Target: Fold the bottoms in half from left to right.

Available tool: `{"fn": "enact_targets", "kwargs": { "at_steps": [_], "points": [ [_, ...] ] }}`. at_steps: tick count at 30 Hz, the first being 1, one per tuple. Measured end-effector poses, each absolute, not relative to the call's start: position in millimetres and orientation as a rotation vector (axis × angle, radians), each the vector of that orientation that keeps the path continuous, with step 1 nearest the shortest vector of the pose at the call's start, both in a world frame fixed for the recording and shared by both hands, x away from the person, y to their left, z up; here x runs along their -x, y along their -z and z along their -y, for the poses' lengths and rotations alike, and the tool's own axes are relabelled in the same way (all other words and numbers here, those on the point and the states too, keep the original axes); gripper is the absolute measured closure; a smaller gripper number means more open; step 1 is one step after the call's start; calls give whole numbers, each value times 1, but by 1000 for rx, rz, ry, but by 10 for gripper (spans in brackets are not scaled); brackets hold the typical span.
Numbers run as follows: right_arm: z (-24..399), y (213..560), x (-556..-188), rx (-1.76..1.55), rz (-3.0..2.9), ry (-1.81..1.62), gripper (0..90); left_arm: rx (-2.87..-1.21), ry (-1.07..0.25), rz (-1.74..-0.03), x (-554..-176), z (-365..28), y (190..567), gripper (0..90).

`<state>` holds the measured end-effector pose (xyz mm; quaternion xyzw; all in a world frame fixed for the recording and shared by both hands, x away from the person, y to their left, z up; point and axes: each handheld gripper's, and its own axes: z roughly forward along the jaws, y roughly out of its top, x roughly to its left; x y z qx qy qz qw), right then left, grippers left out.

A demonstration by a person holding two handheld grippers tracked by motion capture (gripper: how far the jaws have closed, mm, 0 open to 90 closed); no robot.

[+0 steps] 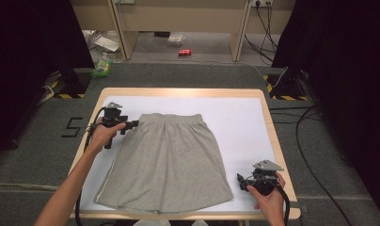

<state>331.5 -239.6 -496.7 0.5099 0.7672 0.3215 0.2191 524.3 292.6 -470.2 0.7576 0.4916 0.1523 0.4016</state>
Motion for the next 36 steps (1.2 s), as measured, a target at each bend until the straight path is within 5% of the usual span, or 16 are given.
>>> {"fn": "enact_targets", "kwargs": {
  "at_steps": [25, 36],
  "points": [
    [239, 497, -332, -1412, -2125, -890, 106, -2024, -343, -1233, -567, -267, 488, 505],
    [239, 496, -332, -1400, -2123, -898, 166, -2038, -297, -1198, -567, -266, 488, 742]
  ]
}}
